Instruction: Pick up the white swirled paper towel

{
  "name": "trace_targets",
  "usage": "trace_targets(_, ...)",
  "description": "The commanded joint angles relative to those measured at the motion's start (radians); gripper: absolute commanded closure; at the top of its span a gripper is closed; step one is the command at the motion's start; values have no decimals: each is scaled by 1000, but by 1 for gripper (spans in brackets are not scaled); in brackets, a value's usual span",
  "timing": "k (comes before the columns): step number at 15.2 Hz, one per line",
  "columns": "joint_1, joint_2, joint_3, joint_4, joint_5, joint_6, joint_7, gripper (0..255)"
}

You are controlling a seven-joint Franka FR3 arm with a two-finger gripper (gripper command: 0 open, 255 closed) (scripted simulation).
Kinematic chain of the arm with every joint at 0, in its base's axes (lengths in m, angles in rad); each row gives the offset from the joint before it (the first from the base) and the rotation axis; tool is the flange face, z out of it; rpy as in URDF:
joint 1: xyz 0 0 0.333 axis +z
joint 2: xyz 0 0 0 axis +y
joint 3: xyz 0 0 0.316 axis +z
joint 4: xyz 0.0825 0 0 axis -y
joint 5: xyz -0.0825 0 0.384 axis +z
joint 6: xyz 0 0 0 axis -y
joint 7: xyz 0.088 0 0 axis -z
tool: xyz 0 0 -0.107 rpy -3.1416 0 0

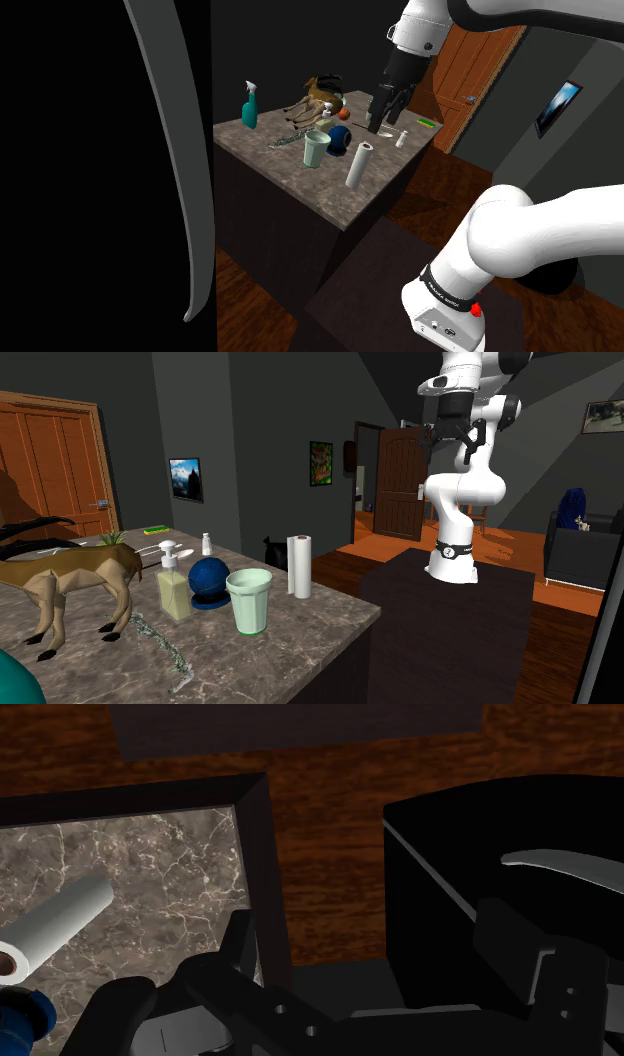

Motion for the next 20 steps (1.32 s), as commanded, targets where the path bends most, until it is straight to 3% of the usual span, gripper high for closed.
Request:
trace_targets(1, 0, 0, 0, 0, 0, 0, 0, 0)
trace_targets(11, -74, 149, -185, -63, -118, 221, -202, 0)
trace_targets(20, -117, 390, -349, -6, -162, 421, -383, 0)
